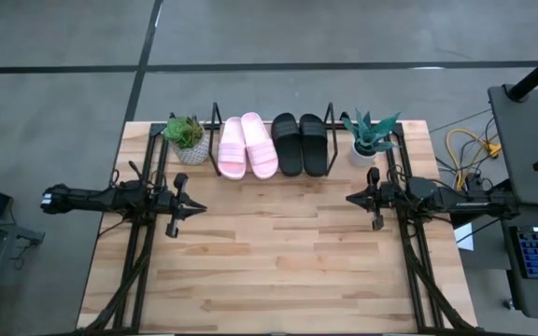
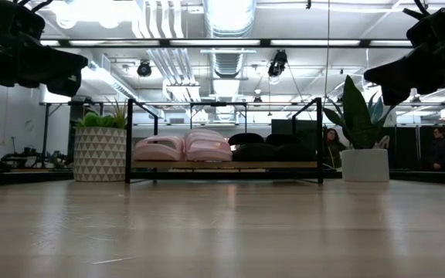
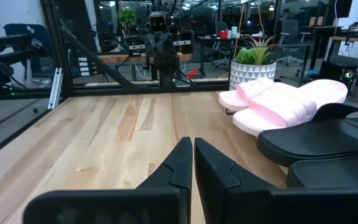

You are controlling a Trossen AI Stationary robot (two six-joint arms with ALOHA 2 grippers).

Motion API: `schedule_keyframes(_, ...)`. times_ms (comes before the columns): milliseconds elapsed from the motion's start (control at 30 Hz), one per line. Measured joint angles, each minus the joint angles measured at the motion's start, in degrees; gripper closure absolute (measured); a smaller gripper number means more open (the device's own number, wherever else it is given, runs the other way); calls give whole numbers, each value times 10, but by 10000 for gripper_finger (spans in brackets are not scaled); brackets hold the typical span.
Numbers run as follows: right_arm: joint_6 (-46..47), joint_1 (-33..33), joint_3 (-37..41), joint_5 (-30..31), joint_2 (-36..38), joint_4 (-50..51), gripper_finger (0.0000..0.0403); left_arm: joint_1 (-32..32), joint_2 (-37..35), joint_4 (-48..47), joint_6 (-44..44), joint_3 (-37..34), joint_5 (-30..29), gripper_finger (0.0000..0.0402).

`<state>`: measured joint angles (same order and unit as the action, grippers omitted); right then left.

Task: Pick and place slides into the shelf
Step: Return to Home Position

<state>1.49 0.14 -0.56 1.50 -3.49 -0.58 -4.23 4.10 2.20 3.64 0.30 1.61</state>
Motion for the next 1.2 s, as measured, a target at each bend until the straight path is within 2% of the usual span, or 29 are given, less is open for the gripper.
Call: schedule_keyframes(1200,0,0,0,0,0,0,394,0,0,0,0,0,2,391)
